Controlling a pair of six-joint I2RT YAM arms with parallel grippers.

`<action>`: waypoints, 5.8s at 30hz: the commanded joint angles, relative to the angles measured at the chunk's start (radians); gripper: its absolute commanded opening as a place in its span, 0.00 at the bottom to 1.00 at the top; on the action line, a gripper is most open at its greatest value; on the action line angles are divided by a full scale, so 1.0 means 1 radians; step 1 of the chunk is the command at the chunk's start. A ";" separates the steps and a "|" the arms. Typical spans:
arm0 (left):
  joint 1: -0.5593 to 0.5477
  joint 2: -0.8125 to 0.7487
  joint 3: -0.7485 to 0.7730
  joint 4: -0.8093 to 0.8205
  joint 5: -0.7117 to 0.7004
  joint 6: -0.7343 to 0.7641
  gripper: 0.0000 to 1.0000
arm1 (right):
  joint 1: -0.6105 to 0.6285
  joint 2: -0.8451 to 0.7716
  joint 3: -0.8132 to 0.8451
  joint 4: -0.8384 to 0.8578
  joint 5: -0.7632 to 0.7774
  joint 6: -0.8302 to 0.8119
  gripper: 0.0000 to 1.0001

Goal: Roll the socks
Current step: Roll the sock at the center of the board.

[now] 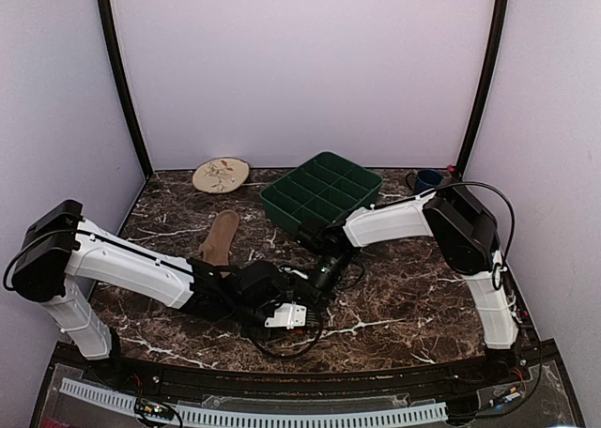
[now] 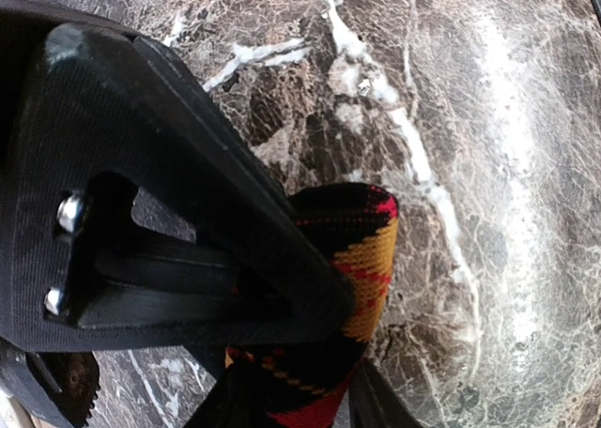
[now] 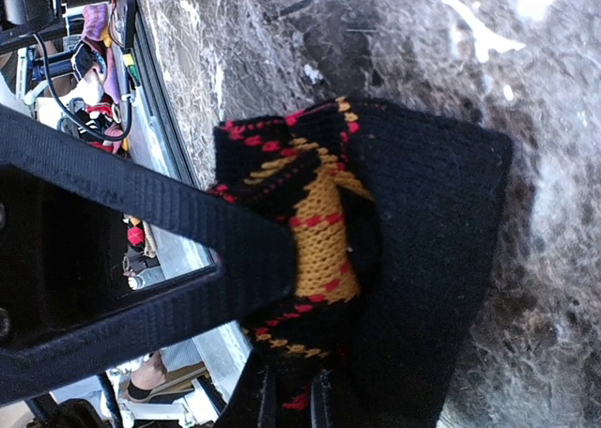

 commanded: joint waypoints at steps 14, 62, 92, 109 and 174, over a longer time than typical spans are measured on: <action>0.040 0.094 0.111 -0.189 0.190 0.030 0.12 | -0.021 0.024 -0.002 -0.015 0.010 -0.004 0.00; 0.214 0.409 0.501 -0.685 0.657 -0.110 0.12 | -0.113 -0.587 -0.610 0.412 0.557 0.203 0.42; 0.228 0.456 0.528 -0.698 0.693 -0.107 0.12 | 0.647 -0.873 -0.753 0.463 1.605 0.077 0.41; 0.235 0.466 0.531 -0.697 0.706 -0.107 0.12 | 0.784 -0.611 -0.668 0.559 1.594 -0.306 0.46; 0.241 0.471 0.550 -0.696 0.699 -0.134 0.22 | 0.474 -0.254 -0.471 0.406 1.214 -0.451 0.13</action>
